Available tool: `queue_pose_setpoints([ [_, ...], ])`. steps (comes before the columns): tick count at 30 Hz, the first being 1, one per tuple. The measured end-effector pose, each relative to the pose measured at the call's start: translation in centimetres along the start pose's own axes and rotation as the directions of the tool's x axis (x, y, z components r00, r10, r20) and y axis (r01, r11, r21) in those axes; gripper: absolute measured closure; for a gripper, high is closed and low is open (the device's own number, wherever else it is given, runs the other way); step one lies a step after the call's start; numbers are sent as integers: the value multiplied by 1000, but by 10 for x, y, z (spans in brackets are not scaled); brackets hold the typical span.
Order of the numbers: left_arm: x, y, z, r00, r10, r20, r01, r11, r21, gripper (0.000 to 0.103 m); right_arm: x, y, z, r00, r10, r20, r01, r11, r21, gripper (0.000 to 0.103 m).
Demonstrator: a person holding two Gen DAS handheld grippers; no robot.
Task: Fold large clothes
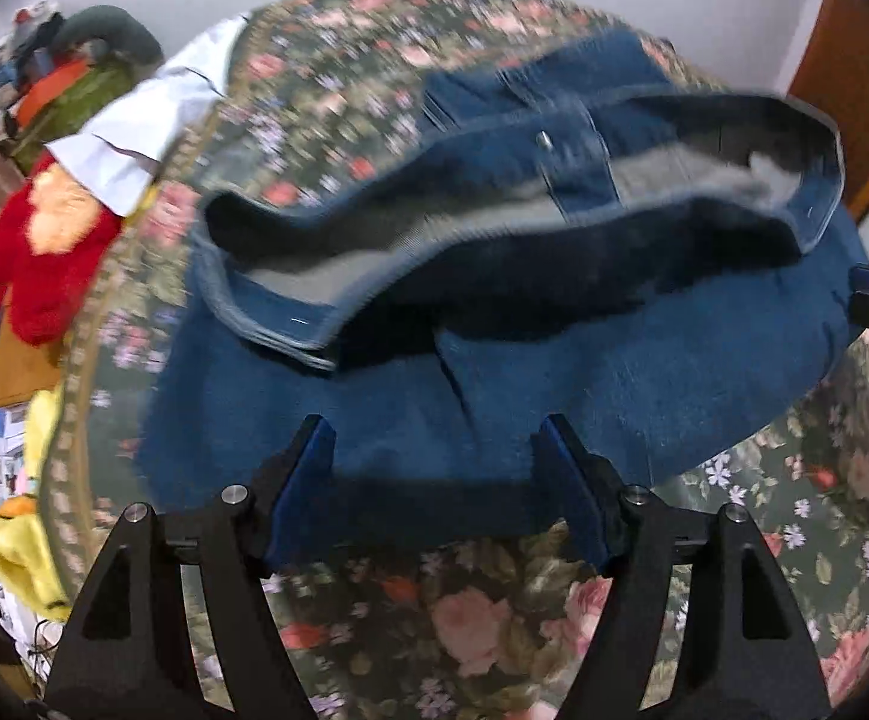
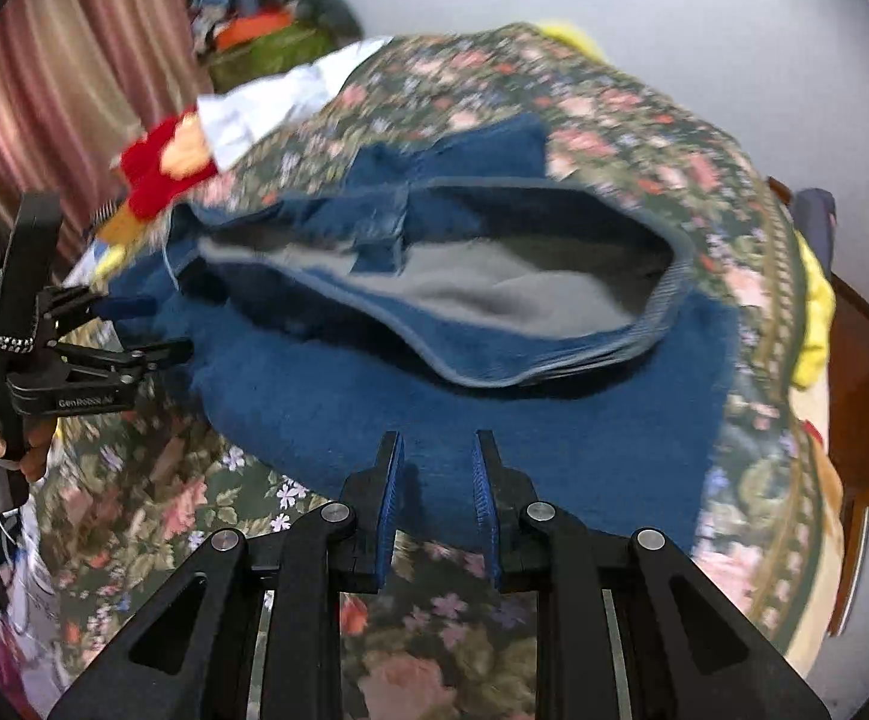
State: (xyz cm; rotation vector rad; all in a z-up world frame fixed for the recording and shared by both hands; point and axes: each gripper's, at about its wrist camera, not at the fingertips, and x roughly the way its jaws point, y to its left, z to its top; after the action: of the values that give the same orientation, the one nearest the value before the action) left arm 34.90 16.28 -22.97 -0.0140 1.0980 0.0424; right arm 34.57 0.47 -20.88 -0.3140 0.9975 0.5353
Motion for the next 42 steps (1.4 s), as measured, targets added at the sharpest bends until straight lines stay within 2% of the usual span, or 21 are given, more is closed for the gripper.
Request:
queue_pose_setpoints([
  [2, 13, -6, 2, 1000, 21, -3, -21, 1000, 19, 31, 18, 8, 3, 1000, -14, -17, 13, 1000, -26, 85],
  [5, 24, -8, 17, 999, 47, 20, -48, 998, 44, 30, 31, 11, 13, 999, -35, 6, 36, 998, -59, 85],
  [9, 37, 5, 44, 997, 68, 22, -69, 997, 46, 30, 55, -2, 41, 996, -84, -28, 82, 995, -50, 85],
  [10, 40, 11, 54, 996, 82, 26, -83, 996, 38, 29, 59, -10, 50, 993, -112, -25, 111, 993, -31, 85],
  [12, 42, 23, 69, 994, 106, 41, -107, 994, 16, 27, 62, -31, 67, 993, -117, -13, 117, 993, 30, 85],
  [13, 42, 31, 78, 992, 115, 56, -115, 993, -7, 27, 64, -43, 75, 995, -104, -6, 104, 992, 74, 85],
  [15, 44, 46, 92, 977, 193, 84, -190, 981, -42, 27, 67, -71, 89, 998, -55, 8, 52, 981, 184, 85],
  [16, 51, 54, 101, 966, 244, 81, -242, 970, -40, 26, 69, -84, 94, 1000, -16, 20, 11, 972, 237, 85],
  [17, 57, 59, 105, 965, 254, 65, -252, 967, -36, 24, 70, -91, 98, 1000, 8, 29, -15, 963, 269, 85],
  [18, 66, 67, 108, 967, 251, 33, -250, 967, -44, 20, 71, -99, 103, 999, 28, 37, -38, 954, 296, 85],
  [19, 75, 76, 110, 974, 227, -1, -227, 972, -64, 20, 69, -103, 106, 999, 14, 42, -26, 950, 312, 85],
  [22, 77, 86, 106, 980, 199, -3, -199, 977, -74, 20, 49, -117, 110, 988, -119, 101, 77, 935, 346, 85],
  [23, 74, 87, 104, 979, 204, 4, -203, 976, -75, 20, 44, -122, 109, 984, -136, 112, 87, 929, 361, 85],
  [25, 64, 97, 101, 976, 217, 9, -215, 970, -109, 19, 33, -140, 105, 984, -135, 114, 78, 912, 402, 85],
  [27, 54, 107, 99, 984, 177, 20, -172, 972, -159, 19, 25, -151, 97, 989, -105, 106, 52, 909, 413, 85],
  [30, 30, 114, 99, 985, 159, 62, -145, 972, -188, 19, 16, -150, 82, 991, -92, 95, 48, 921, 387, 85],
  [33, -2, 119, 102, 975, 192, 113, -172, 971, -166, 19, 12, -133, 67, 995, -73, 74, 48, 953, 298, 85],
  [37, -33, 124, 100, 961, 238, 143, -217, 965, -150, 19, 7, -84, 51, 987, -144, 71, 137, 986, 96, 85],
  [42, -34, 113, 70, 979, 177, 104, -165, 979, -117, 19, 19, -34, 30, 974, -219, 60, 223, 972, -73, 85],
])
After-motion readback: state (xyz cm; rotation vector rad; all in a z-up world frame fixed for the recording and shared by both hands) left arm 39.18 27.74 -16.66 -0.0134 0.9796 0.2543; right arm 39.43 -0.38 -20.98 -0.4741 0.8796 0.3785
